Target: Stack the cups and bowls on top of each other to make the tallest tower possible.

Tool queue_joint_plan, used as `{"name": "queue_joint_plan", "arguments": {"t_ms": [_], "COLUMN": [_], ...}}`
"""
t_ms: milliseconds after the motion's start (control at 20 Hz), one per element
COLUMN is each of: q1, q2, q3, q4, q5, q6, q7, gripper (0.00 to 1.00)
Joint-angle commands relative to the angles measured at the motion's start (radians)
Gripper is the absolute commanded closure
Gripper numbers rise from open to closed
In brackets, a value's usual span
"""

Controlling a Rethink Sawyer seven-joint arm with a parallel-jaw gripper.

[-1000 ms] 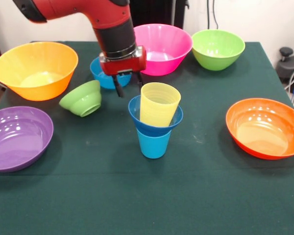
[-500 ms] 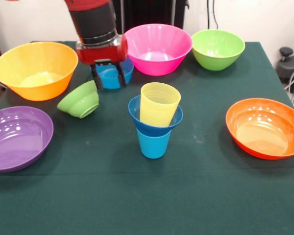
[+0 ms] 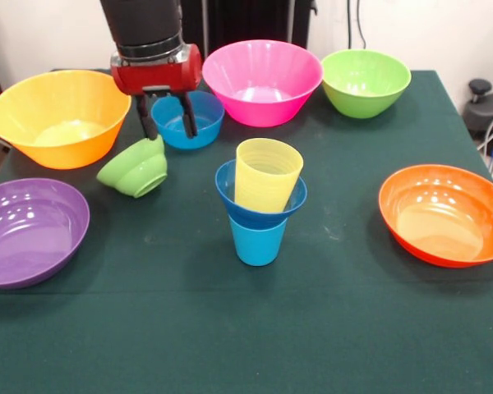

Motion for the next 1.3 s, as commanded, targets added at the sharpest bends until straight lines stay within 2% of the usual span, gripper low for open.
{"name": "queue_joint_plan", "arguments": {"t_ms": [50,200,400,750,950,1150,1300], "q1": [0.026,0.042,0.047,0.037,0.027,0.003,-0.002], "q2": [0.052,0.108,0.134,0.159,0.141,0.109,0.076], "q3": [-0.035,-0.053,-0.075,-0.078,-0.076,-0.074,-0.053], "q4": [-0.038,-0.078,-0.101,-0.124,-0.111,-0.060,-0.033], "q5": [-0.040,-0.067,-0.101,-0.120,-0.122,-0.116,-0.079], "q6": [0.088,0.072,0.045,0.043,0.050,0.056,0.085], "q7": [-0.203,-0.200,-0.185,-0.192,-0.191,-0.191,-0.192], "gripper": [0.00,0.00,0.00,0.00,0.00,0.00,0.00]}}
